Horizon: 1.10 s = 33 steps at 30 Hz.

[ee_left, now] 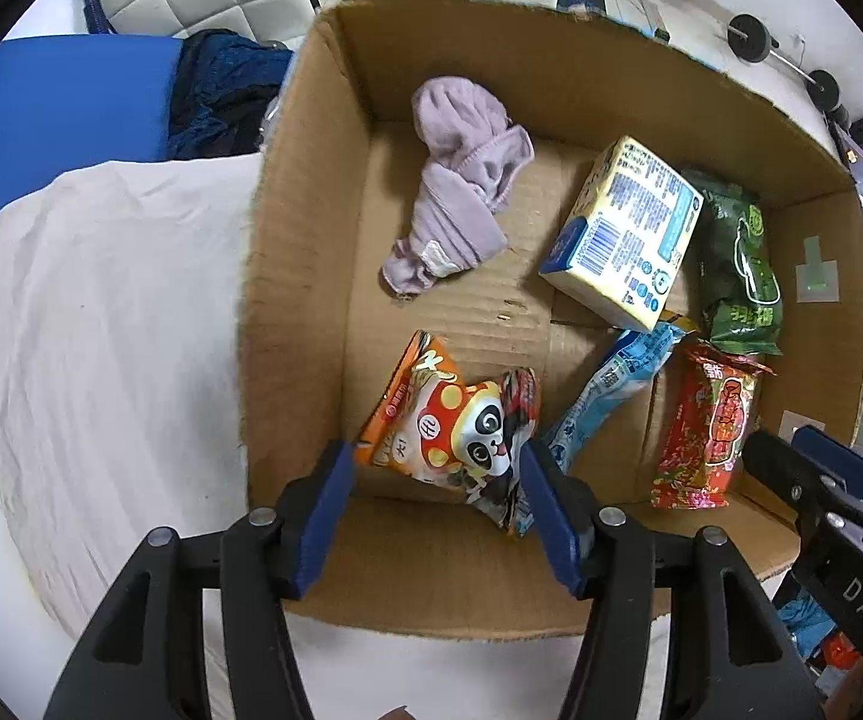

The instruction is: Organize soft objects

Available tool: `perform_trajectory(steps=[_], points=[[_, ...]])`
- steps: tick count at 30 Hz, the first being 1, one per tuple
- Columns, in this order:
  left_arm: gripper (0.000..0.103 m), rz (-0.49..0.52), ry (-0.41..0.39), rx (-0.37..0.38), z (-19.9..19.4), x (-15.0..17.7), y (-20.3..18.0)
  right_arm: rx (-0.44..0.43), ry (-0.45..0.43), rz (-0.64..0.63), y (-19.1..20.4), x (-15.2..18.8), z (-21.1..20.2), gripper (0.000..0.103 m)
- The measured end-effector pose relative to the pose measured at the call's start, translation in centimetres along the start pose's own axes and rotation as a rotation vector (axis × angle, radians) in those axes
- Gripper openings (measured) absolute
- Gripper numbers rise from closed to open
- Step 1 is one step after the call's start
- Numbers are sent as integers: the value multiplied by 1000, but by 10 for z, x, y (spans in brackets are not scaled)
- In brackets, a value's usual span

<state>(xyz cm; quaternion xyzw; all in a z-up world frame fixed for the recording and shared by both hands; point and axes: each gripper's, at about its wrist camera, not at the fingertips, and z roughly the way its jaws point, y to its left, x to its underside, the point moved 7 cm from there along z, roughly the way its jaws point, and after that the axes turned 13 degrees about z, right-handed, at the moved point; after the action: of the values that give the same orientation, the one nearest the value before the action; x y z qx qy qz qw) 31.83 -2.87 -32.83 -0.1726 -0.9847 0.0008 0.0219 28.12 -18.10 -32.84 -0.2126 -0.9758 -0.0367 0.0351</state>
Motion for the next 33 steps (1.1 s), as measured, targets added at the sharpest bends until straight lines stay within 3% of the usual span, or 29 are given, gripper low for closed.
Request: perform_trajectory(steps=[1, 3, 5, 10, 12, 24, 33], points=[[56, 0, -4, -3, -2, 1, 1, 4, -3, -4, -3, 2, -3, 50], [58, 0, -16, -5, -8, 1, -1, 9, -9, -7, -8, 3, -9, 73], [72, 1, -31, -6, -14, 1, -1, 6, -16, -11, -11, 8, -14, 89], [88, 0, -89, -42, -30, 11, -3, 23, -42, -8, -20, 16, -26, 103], [95, 1, -111, -43, -38, 13, -3, 22, -54, -2, -23, 18, -30, 103], [95, 9, -192, -70, -86, 40, -13, 18, -108, 20, -41, 47, -63, 103], [95, 14, -304, -78, -147, 86, -35, -19, -242, 4, -55, 97, -132, 103]])
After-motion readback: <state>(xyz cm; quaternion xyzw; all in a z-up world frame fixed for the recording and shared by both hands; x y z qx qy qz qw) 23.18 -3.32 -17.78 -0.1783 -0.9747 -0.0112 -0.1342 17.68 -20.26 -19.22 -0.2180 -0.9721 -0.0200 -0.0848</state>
